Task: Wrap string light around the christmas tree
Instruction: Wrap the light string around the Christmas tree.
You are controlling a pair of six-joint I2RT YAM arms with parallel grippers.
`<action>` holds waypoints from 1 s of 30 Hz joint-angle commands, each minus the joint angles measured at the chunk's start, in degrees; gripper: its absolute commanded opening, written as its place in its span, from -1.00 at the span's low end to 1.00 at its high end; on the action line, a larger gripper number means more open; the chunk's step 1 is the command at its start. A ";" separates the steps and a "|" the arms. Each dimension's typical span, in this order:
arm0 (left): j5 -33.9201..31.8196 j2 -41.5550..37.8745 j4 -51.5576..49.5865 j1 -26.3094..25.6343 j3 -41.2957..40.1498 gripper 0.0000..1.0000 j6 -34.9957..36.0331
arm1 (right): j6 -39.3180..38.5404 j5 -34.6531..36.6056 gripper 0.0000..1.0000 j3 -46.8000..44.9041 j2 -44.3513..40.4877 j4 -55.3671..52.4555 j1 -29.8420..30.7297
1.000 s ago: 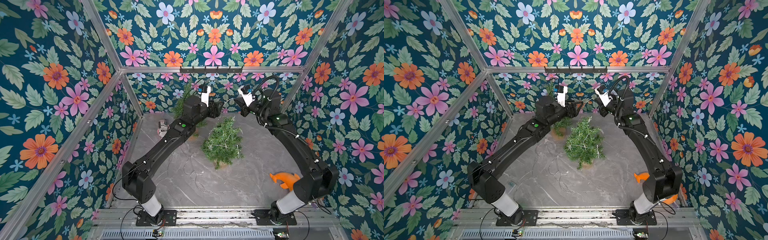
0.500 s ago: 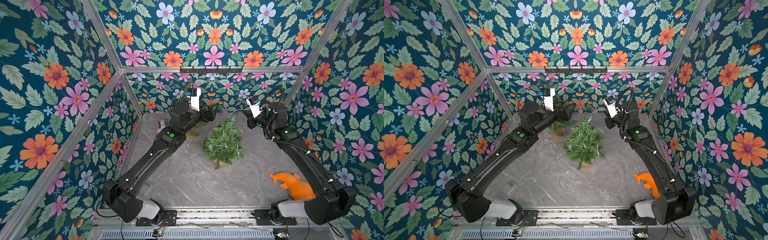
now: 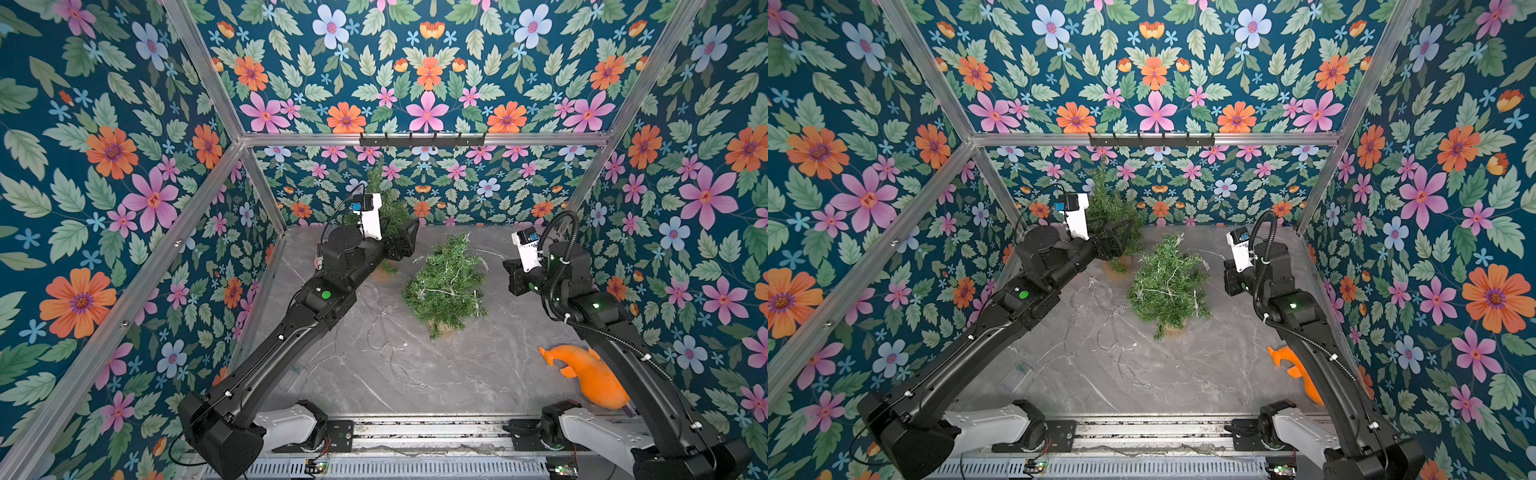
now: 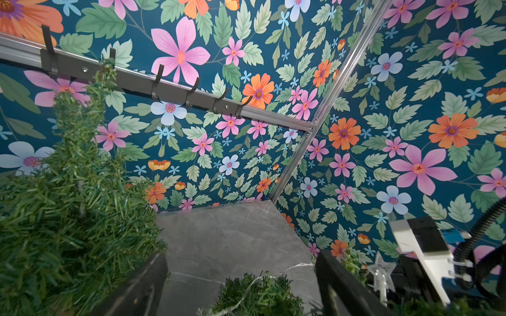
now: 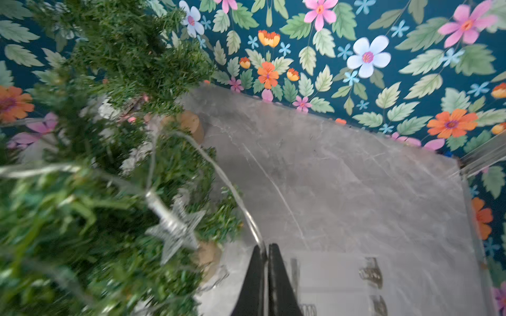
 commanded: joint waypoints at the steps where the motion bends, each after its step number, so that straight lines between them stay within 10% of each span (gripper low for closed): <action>1: 1.25 -1.64 0.58 -0.04 -1.91 0.74 -0.99 | 5.49 0.14 -1.00 -1.73 -2.94 -4.76 4.03; 30: 10.85 -7.66 5.14 -0.33 -13.02 0.71 -3.82 | 29.43 -12.67 -1.00 -4.56 -6.74 -7.08 11.98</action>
